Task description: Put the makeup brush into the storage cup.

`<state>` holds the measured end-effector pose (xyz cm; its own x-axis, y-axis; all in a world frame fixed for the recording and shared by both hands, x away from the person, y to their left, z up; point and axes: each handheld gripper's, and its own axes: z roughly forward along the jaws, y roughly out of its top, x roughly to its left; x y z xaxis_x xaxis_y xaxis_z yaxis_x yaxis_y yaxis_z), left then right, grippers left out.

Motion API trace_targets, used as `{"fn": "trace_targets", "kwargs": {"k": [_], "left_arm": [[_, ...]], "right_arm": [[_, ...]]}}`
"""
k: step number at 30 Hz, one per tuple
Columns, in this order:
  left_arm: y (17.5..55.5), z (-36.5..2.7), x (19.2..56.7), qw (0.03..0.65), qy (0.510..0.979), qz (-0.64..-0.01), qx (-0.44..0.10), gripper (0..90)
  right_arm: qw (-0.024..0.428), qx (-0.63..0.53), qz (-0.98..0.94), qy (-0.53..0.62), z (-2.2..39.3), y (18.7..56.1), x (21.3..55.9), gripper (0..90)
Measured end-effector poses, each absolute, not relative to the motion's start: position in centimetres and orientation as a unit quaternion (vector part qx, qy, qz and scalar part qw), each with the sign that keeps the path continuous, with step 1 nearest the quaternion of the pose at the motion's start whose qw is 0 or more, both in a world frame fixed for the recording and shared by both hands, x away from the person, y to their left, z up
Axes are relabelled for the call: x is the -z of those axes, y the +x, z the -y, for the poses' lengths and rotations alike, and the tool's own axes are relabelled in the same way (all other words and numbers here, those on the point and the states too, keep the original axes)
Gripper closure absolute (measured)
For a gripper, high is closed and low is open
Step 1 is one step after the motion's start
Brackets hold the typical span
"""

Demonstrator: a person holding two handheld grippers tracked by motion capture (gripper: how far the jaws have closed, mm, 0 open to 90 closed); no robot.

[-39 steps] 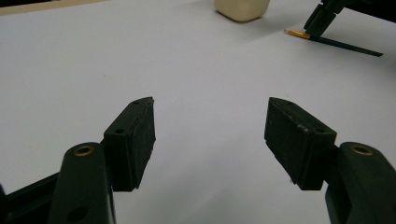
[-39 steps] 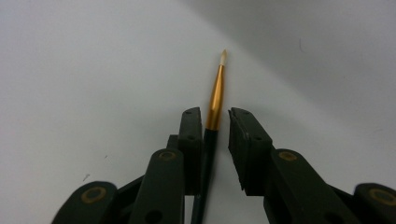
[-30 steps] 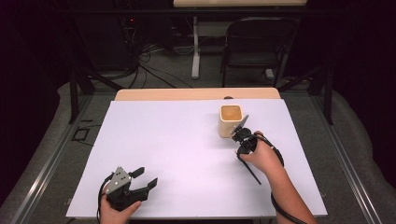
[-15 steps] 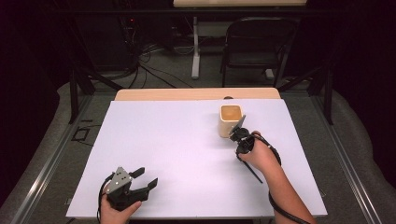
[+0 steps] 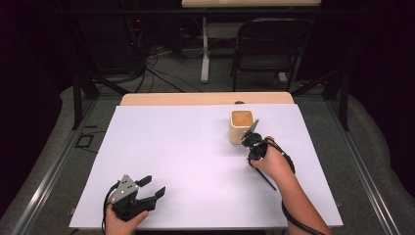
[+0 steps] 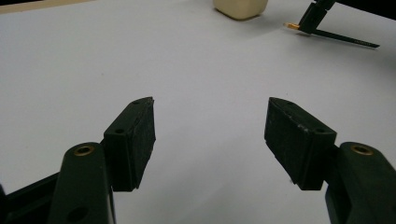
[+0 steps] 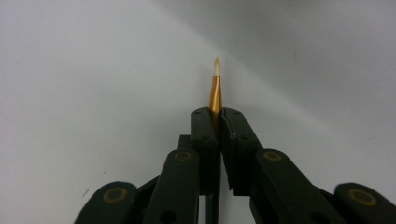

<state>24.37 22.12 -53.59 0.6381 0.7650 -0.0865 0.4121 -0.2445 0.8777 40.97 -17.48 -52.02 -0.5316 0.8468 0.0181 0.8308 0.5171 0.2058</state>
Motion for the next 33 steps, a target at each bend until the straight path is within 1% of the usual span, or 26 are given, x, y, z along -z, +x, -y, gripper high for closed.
{"fn": "trace_targets", "kwargs": {"k": [6,7,11,12,13,16,22,27,33], "left_arm": [[24.4,-22.1,53.6,0.479,0.768,-0.384,-0.185,33.8],[24.4,-22.1,53.6,0.479,0.768,-0.383,-0.186,33.8],[24.4,-22.1,53.6,0.479,0.768,-0.383,-0.186,33.8],[24.4,-22.1,53.6,0.479,0.768,-0.383,-0.185,33.8],[24.4,-22.1,53.7,0.479,0.768,-0.383,-0.185,33.8],[24.4,-22.0,53.7,0.478,0.769,-0.382,-0.185,33.8],[24.5,-21.8,53.8,0.479,0.770,-0.379,-0.183,33.8],[24.5,-21.9,53.8,0.481,0.768,-0.383,-0.180,33.8],[24.6,-22.0,53.8,0.484,0.765,-0.385,-0.178,33.8]], "right_arm": [[0.050,-0.132,-0.871,0.471,18.0,40.4,50.7,83.8],[0.041,-0.124,-0.868,0.478,18.1,40.2,50.2,83.8],[0.044,-0.152,-0.866,0.475,18.6,39.6,50.0,83.8],[0.050,-0.174,-0.861,0.476,18.7,39.3,50.3,83.8],[0.044,-0.165,-0.861,0.478,18.8,39.1,50.1,83.8],[0.048,-0.191,-0.856,0.479,18.7,38.5,50.0,83.8],[0.063,-0.235,-0.854,0.460,18.3,37.3,48.1,83.8],[0.077,-0.252,-0.853,0.451,17.7,36.7,47.1,83.8],[0.093,-0.299,-0.846,0.431,16.9,35.7,45.8,83.8]]}}
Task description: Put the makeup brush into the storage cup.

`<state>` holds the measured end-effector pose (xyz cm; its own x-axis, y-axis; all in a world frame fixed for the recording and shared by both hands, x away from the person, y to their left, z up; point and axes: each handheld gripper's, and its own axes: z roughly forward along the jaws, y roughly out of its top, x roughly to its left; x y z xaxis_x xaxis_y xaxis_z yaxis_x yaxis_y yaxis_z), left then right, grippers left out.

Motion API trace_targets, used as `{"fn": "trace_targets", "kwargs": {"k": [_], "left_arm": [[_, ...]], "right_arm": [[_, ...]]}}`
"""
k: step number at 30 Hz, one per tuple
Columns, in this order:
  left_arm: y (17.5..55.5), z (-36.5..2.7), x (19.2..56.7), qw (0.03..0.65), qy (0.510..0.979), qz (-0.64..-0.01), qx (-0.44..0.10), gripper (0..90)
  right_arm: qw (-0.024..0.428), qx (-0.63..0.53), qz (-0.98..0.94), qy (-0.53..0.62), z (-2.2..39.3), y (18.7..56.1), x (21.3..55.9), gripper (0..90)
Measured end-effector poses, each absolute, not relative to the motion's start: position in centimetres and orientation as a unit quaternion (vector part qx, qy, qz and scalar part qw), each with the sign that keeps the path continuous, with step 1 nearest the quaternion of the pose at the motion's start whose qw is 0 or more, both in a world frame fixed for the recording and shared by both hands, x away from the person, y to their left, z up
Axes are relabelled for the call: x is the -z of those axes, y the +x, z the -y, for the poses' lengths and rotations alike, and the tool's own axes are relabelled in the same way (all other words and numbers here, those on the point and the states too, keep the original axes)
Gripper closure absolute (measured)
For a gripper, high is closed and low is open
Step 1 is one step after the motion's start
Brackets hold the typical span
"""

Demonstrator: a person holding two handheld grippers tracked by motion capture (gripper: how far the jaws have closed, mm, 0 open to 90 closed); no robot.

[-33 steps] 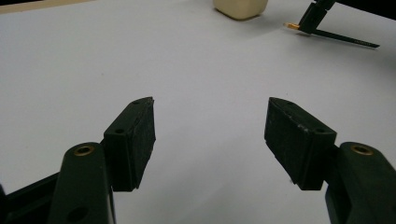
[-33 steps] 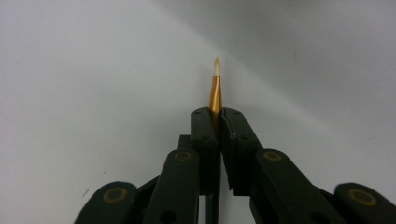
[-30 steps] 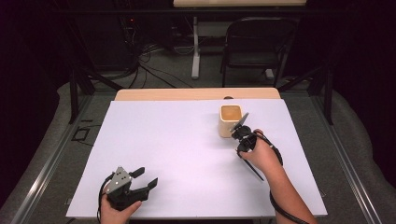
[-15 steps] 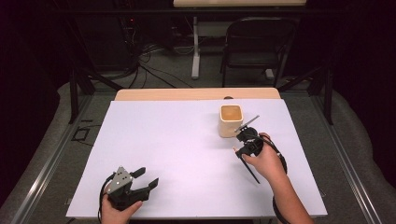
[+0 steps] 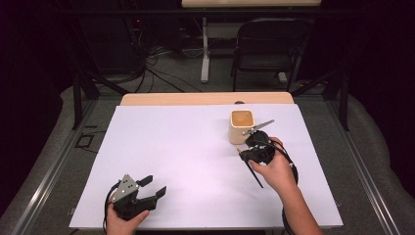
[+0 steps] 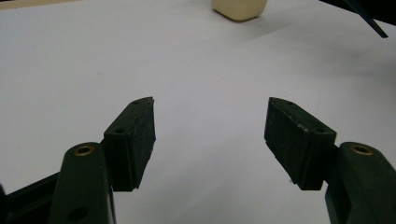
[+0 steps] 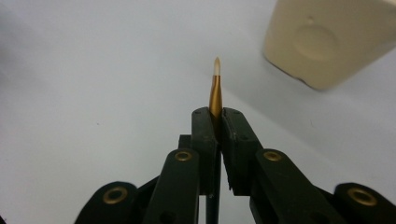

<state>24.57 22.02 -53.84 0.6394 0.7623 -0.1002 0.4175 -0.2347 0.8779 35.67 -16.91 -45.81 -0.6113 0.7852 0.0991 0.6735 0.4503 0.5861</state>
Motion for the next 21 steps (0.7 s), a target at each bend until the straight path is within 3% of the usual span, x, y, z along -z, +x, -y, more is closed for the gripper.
{"fn": "trace_targets", "kwargs": {"k": [21], "left_arm": [[24.8,-21.6,53.9,0.493,0.767,-0.373,-0.171,34.8]], "right_arm": [[0.045,-0.452,-0.809,0.374,17.1,34.5,47.7,83.8]]}}
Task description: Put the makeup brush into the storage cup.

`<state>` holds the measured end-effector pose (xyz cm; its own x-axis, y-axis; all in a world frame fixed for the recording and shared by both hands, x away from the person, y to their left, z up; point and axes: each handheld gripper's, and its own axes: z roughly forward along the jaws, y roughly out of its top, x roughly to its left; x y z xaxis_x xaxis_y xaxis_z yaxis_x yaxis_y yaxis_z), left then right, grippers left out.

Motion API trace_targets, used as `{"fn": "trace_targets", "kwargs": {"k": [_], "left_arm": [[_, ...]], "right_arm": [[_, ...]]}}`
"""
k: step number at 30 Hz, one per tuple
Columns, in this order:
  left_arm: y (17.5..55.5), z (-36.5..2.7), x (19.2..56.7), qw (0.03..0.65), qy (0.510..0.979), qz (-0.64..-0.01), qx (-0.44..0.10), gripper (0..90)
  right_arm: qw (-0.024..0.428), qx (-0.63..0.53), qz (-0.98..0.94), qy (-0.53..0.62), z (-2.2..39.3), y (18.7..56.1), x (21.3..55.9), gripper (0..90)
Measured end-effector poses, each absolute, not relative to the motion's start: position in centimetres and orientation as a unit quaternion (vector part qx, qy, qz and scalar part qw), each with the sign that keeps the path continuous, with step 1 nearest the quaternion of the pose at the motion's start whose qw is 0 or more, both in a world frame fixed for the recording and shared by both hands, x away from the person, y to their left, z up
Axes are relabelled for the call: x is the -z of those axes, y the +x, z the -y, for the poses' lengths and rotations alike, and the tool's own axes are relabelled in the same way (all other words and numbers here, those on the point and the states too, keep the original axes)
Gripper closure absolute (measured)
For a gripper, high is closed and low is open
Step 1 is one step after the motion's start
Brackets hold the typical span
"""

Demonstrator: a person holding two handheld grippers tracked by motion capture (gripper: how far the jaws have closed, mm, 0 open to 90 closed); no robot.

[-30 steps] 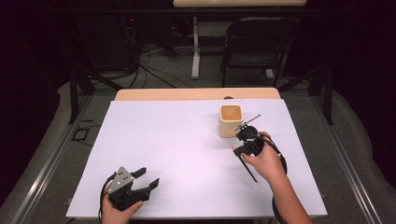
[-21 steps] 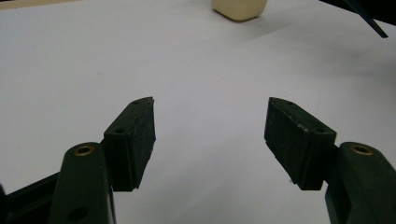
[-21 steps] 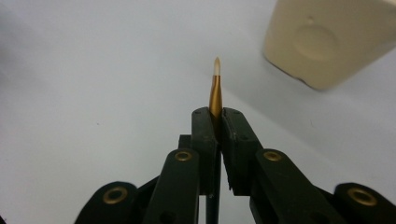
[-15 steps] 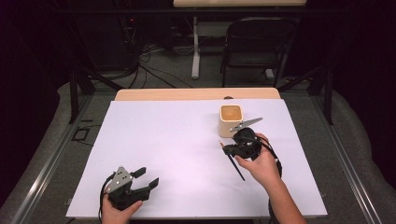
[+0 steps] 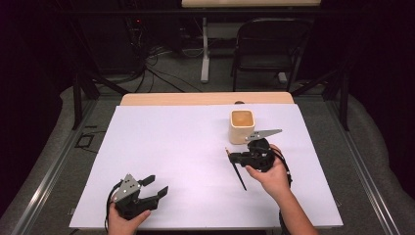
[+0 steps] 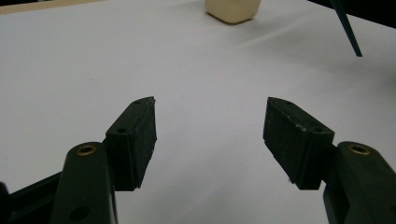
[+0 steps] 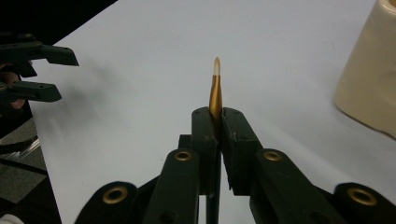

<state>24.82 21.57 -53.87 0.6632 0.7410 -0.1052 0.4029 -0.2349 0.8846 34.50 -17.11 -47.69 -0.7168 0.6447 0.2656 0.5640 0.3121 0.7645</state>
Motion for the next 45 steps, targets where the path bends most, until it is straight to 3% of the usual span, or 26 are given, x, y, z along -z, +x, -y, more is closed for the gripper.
{"fn": "trace_targets", "kwargs": {"k": [10,30,34,36,45], "left_arm": [[25.4,-20.7,53.9,0.503,0.769,-0.363,-0.158,34.8],[29.2,-13.4,52.2,0.527,0.769,-0.349,-0.093,38.9],[29.0,-13.1,52.0,0.542,0.758,-0.351,-0.098,39.1],[28.7,-13.1,52.1,0.562,0.748,-0.345,-0.077,43.3],[27.6,-12.7,53.3,0.564,0.750,-0.343,-0.038,43.0]], "right_arm": [[0.058,-0.480,-0.800,0.355,16.1,33.9,48.9,83.9],[0.086,-0.555,-0.755,0.340,14.2,32.4,49.6,83.9],[0.085,-0.565,-0.748,0.337,13.8,32.2,49.6,83.9],[0.082,-0.574,-0.742,0.337,13.5,32.1,49.7,83.9],[0.075,-0.608,-0.714,0.338,12.7,31.2,50.2,83.9]]}}
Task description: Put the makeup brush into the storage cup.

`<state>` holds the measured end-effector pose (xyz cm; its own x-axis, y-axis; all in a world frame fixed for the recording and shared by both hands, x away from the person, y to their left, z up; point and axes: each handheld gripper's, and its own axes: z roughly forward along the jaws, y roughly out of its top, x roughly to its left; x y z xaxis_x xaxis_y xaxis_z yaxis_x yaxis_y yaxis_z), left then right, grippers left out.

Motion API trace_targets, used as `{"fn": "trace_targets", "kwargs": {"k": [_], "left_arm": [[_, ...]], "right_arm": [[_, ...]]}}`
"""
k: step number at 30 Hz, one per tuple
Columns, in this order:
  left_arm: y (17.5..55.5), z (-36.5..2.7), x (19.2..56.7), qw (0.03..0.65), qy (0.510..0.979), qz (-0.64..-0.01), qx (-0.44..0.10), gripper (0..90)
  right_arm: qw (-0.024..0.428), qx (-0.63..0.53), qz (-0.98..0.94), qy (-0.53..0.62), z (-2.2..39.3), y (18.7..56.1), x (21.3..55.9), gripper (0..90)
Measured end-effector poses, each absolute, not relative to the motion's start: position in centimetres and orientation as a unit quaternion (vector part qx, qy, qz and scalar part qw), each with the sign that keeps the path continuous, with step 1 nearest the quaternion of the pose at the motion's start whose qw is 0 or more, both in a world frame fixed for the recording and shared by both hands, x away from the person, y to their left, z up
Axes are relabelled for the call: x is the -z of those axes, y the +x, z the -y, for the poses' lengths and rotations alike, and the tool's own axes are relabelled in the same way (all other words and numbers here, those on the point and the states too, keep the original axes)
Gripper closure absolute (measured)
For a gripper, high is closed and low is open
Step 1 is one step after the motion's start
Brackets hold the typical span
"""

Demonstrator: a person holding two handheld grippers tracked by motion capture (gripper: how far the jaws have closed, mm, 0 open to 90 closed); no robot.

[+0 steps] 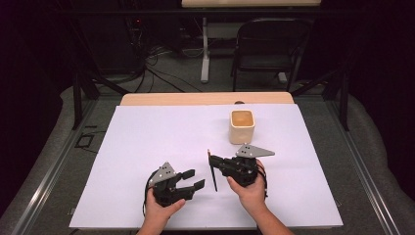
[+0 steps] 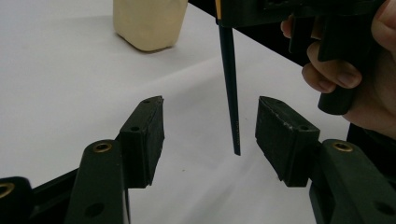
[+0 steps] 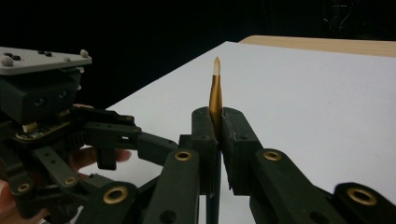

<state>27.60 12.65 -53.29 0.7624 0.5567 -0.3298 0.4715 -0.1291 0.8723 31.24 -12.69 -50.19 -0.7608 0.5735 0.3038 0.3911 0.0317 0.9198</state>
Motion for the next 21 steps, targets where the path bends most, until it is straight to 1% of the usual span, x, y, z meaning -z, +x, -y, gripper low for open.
{"fn": "trace_targets", "kwargs": {"k": [5,7,11,13,18,21], "left_arm": [[27.4,-12.6,53.7,0.579,0.737,-0.348,-0.015,46.9],[27.3,-12.5,53.8,0.583,0.732,-0.353,-0.015,48.8],[27.3,-12.3,54.1,0.583,0.730,-0.357,-0.005,54.5],[27.2,-12.2,54.2,0.583,0.731,-0.355,0.002,55.4],[27.1,-11.9,54.2,0.585,0.728,-0.357,0.003,60.1],[27.0,-11.9,54.2,0.589,0.723,-0.361,0.005,61.4]], "right_arm": [[0.075,-0.612,-0.713,0.335,12.1,30.7,50.3,83.9],[0.074,-0.613,-0.712,0.334,11.9,30.5,50.3,83.9],[0.078,-0.621,-0.705,0.333,11.7,30.0,50.3,83.9],[0.075,-0.621,-0.705,0.334,11.7,29.9,50.3,83.9],[0.073,-0.627,-0.702,0.331,11.5,29.6,50.3,83.9],[0.073,-0.629,-0.701,0.329,11.3,29.5,50.3,83.9]]}}
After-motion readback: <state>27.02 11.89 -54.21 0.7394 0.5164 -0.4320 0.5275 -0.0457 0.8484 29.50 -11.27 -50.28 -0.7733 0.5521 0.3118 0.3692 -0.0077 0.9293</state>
